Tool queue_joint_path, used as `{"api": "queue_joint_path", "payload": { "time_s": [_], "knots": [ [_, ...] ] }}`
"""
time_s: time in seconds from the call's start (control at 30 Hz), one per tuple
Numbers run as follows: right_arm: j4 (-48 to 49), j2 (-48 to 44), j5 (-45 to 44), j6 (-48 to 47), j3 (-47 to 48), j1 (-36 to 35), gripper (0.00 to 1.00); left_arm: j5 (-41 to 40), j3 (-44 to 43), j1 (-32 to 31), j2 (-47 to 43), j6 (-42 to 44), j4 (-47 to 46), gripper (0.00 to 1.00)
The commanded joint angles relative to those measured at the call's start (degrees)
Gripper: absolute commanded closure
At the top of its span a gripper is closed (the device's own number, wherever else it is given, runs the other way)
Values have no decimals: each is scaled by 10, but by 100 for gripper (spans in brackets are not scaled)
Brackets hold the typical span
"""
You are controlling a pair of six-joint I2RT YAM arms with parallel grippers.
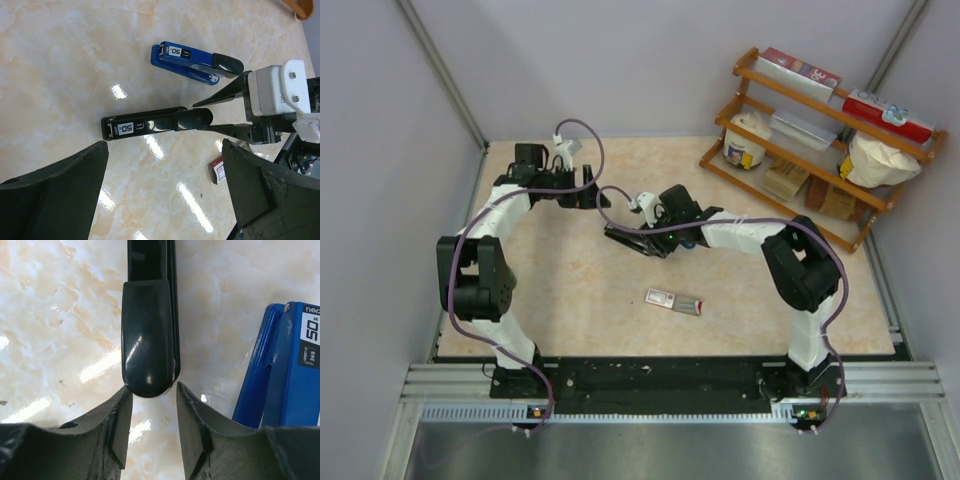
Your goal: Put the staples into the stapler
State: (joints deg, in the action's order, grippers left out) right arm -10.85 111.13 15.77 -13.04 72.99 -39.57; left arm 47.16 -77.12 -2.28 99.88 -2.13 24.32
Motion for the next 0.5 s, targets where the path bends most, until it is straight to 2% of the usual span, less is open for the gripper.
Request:
{"api": "queue_joint_path", "payload": {
  "time_s": [0.0, 0.3, 0.47],
  "knots": [
    [17, -51, 35, -11, -5, 9, 58, 21, 5, 4, -26, 17, 8, 1],
    [0, -114, 26, -44, -8, 11, 44, 27, 0, 4, -61, 72, 54, 1],
    [-24, -145, -7, -69, -6, 12, 24, 29, 5, 4, -107, 106, 79, 1]
  ]
}}
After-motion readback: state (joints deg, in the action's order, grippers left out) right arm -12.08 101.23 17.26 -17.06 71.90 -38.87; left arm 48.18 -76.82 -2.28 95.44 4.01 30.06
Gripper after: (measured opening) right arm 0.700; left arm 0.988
